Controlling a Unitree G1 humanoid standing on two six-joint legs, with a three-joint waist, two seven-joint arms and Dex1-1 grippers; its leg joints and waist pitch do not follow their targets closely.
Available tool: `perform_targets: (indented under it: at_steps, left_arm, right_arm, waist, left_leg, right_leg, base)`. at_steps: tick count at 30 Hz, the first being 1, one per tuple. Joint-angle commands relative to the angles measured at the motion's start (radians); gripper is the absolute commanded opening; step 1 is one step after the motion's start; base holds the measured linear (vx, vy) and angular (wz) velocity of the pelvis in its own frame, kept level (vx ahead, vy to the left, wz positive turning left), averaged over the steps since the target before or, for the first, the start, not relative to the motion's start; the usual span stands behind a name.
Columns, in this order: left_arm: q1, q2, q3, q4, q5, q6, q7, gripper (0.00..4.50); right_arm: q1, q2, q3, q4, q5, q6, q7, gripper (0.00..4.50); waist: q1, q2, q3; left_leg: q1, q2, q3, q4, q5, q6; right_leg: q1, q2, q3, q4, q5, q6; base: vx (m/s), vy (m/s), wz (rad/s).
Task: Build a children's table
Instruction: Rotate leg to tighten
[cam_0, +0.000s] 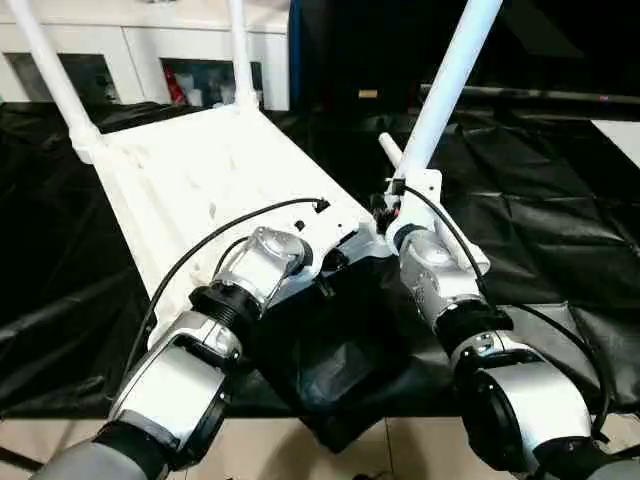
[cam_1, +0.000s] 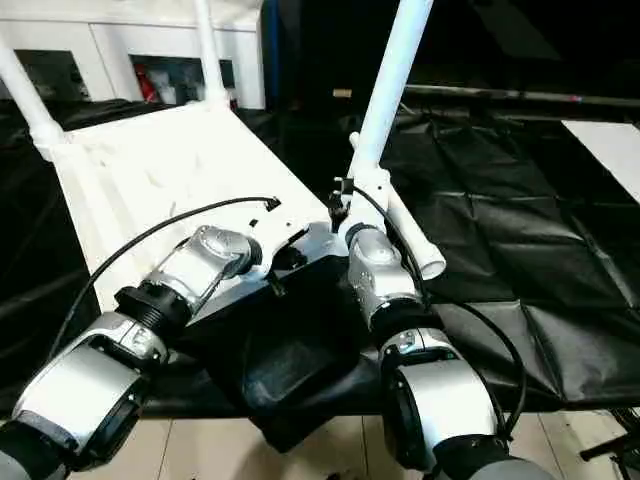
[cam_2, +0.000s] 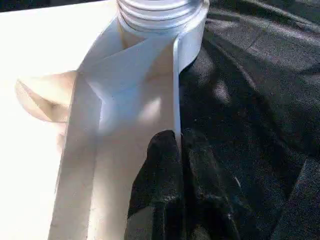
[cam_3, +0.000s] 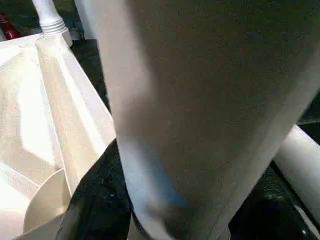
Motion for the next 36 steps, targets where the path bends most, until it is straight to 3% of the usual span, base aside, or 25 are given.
perform_targets:
  at_steps: [1,10,11,12,13,14,16,17,20,24,27,29,31,36]
  left_arm:
    - [-0.041,-0.006,0.007,-0.034,0.014,-0.025,0.05,0.0]
    - [-0.046,-0.009,0.011,-0.025,0.018,-0.024,0.06,0.0]
    - [0.058,0.139,-0.013,-0.184,-0.018,-0.109,-0.186,0.0]
    - [0.093,0.187,-0.02,-0.235,-0.031,-0.138,-0.264,0.0]
    - [0.111,0.211,-0.018,-0.26,-0.04,-0.145,-0.298,0.0]
    - [0.112,0.213,-0.013,-0.256,-0.042,-0.145,-0.294,0.0]
    - [0.11,0.216,-0.006,-0.248,-0.04,-0.143,-0.284,0.0]
    - [0.109,0.215,-0.004,-0.245,-0.04,-0.143,-0.279,0.0]
    - [0.098,0.206,0.003,-0.231,-0.042,-0.144,-0.271,0.0]
    - [0.107,0.217,-0.002,-0.262,-0.058,-0.156,-0.301,0.0]
    - [0.146,0.266,-0.02,-0.344,-0.096,-0.204,-0.437,0.0]
    - [0.164,0.283,-0.02,-0.368,-0.116,-0.24,-0.496,0.0]
    - [0.174,0.295,-0.021,-0.384,-0.13,-0.242,-0.535,0.0]
    - [0.205,0.344,-0.029,-0.429,-0.167,-0.241,-0.653,0.0]
  right_arm:
    - [0.073,0.05,0.016,0.115,0.013,0.099,0.015,1.93]
    - [0.059,0.057,0.002,0.138,0.0,0.092,-0.001,1.93]
    - [0.088,-0.036,0.149,0.112,-0.113,0.091,0.369,1.93]
    - [0.1,-0.067,0.191,0.099,-0.143,0.09,0.478,1.93]
    - [0.108,-0.087,0.21,0.087,-0.153,0.085,0.534,1.93]
    - [0.108,-0.092,0.203,0.081,-0.146,0.08,0.535,1.93]
    - [0.105,-0.097,0.187,0.071,-0.13,0.07,0.532,1.93]
    - [0.102,-0.098,0.182,0.068,-0.126,0.067,0.531,1.93]
    - [0.087,-0.097,0.174,0.065,-0.123,0.059,0.538,1.93]
    - [0.085,-0.104,0.178,0.048,-0.115,0.057,0.604,1.93]
    - [0.112,-0.142,0.193,0.002,-0.11,0.053,0.767,1.93]
    - [0.131,-0.159,0.196,-0.019,-0.1,0.046,0.832,1.93]
    - [0.146,-0.175,0.197,-0.037,-0.089,0.049,0.882,1.93]
    - [0.203,-0.228,0.214,-0.098,-0.079,0.042,1.032,1.93]
  waist:
    - [-0.003,0.012,-0.045]
    - [-0.01,0.011,-0.043]
    - [-0.006,-0.005,-0.042]
    - [-0.016,-0.006,-0.044]
    - [-0.036,-0.003,-0.047]
    - [-0.039,0.002,-0.049]
    - [-0.039,0.002,-0.047]
    - [-0.037,0.0,-0.047]
    - [-0.036,0.0,-0.047]
    - [-0.034,-0.001,-0.048]
    - [-0.033,-0.003,-0.053]
    - [-0.034,-0.004,-0.057]
    - [-0.033,-0.005,-0.056]
    - [-0.026,-0.002,-0.056]
  left_leg:
    - [-0.031,0.021,0.006,-0.079,-0.141,0.064]
    - [-0.036,0.022,0.004,-0.083,-0.154,0.063]
    - [-0.045,0.025,-0.005,-0.084,-0.156,0.088]
    - [-0.068,0.027,-0.01,-0.086,-0.149,0.1]
    - [-0.082,0.038,-0.016,-0.088,-0.119,0.108]
    - [-0.055,0.04,-0.007,-0.08,-0.092,0.108]
    - [-0.048,0.039,0.005,-0.077,-0.07,0.097]
    - [-0.046,0.04,0.009,-0.078,-0.071,0.086]
    - [-0.044,0.042,0.012,-0.08,-0.072,0.066]
    - [-0.044,0.041,0.014,-0.079,-0.084,0.067]
    - [-0.049,0.044,0.013,-0.075,-0.024,0.091]
    - [-0.046,0.044,0.016,-0.069,0.046,0.128]
    - [-0.044,0.044,0.017,-0.067,0.086,0.15]
    - [-0.038,0.049,0.017,-0.068,0.075,0.154]
  right_leg:
    - [0.053,-0.062,0.062,-0.095,-0.411,-0.124]
    - [0.05,-0.064,0.06,-0.104,-0.469,-0.101]
    - [0.059,-0.071,0.057,-0.099,-0.499,-0.103]
    - [0.077,-0.075,0.063,-0.091,-0.477,-0.109]
    - [0.081,-0.082,0.067,-0.082,-0.425,-0.114]
    - [0.055,-0.074,0.068,-0.086,-0.359,-0.146]
    - [0.054,-0.069,0.07,-0.08,-0.307,-0.193]
    - [0.056,-0.068,0.07,-0.079,-0.31,-0.2]
    - [0.057,-0.065,0.07,-0.076,-0.303,-0.199]
    - [0.058,-0.066,0.074,-0.076,-0.307,-0.203]
    - [0.066,-0.069,0.077,-0.061,-0.209,-0.227]
    - [0.066,-0.067,0.078,-0.044,-0.088,-0.27]
    - [0.065,-0.067,0.078,-0.04,-0.047,-0.288]
    - [0.064,-0.069,0.077,-0.041,-0.076,-0.292]
  base:
    - [0.0,0.0,0.0]
    - [0.0,0.0,0.0]
    - [0.0,0.0,0.0]
    - [0.0,0.0,0.0]
    - [0.0,0.0,0.0]
    - [0.0,0.0,0.0]
    - [0.0,0.0,0.0]
    - [0.0,0.0,0.0]
    - [0.0,0.0,0.0]
    - [0.0,0.0,0.0]
    - [0.0,0.0,0.0]
    - [0.0,0.0,0.0]
    - [0.0,0.0,0.0]
    - [0.0,0.0,0.0]
